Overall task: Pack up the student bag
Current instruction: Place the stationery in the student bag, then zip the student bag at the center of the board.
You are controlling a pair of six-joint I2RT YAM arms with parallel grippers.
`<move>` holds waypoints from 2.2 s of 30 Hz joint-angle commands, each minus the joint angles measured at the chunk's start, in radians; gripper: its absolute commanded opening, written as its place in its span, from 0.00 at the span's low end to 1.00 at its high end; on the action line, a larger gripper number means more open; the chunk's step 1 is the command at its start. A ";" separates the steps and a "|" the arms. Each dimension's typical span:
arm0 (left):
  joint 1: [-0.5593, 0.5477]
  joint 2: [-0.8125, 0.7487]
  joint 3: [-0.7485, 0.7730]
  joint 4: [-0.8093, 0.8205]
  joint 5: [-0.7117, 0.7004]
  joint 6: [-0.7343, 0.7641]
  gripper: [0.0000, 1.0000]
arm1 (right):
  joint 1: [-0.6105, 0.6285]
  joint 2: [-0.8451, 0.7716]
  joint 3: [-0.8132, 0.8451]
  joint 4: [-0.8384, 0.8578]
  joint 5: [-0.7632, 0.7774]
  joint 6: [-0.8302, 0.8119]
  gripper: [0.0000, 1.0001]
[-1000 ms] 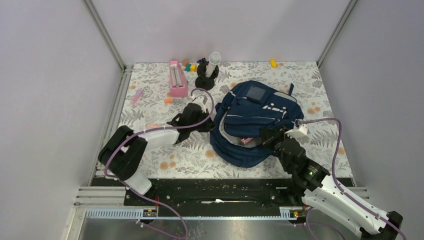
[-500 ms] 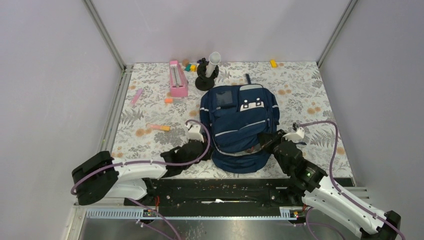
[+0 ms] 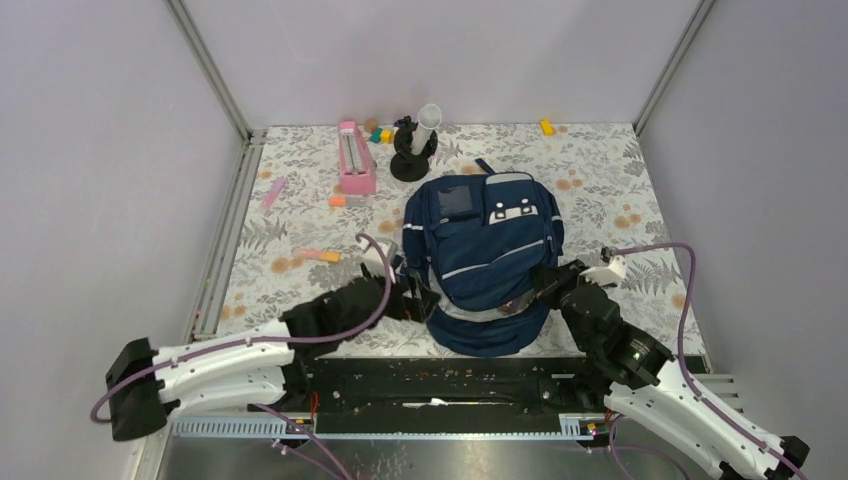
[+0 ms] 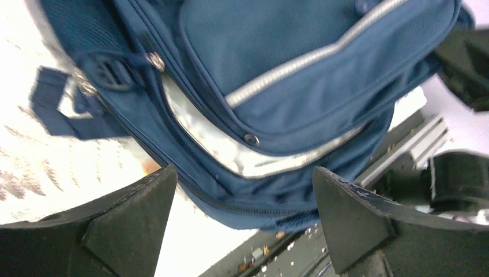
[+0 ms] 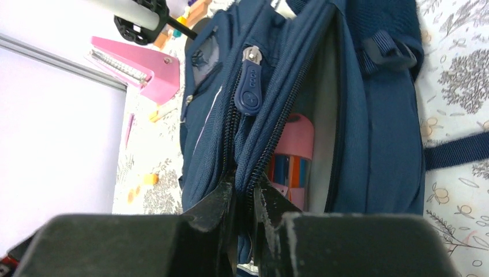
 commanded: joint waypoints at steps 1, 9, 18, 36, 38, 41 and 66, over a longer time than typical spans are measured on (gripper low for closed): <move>0.218 -0.036 0.094 -0.085 0.278 0.157 0.92 | -0.007 0.012 0.128 0.048 0.170 -0.061 0.00; 0.392 0.221 0.264 -0.125 0.477 0.544 0.88 | -0.008 0.037 0.137 0.048 0.167 -0.050 0.00; 0.585 0.490 0.301 0.169 0.759 0.681 0.78 | -0.008 -0.048 0.103 0.047 0.149 -0.037 0.00; 0.606 0.692 0.430 0.278 1.007 0.784 0.73 | -0.009 -0.064 0.093 0.048 0.142 -0.043 0.00; 0.606 0.688 0.422 0.305 1.027 0.779 0.77 | -0.008 -0.062 0.096 0.048 0.145 -0.042 0.00; 0.606 0.725 0.468 0.249 1.062 0.791 0.74 | -0.008 -0.048 0.104 0.048 0.151 -0.038 0.00; 0.647 0.929 0.613 0.095 1.257 0.845 0.76 | -0.008 -0.042 0.112 0.048 0.138 -0.026 0.00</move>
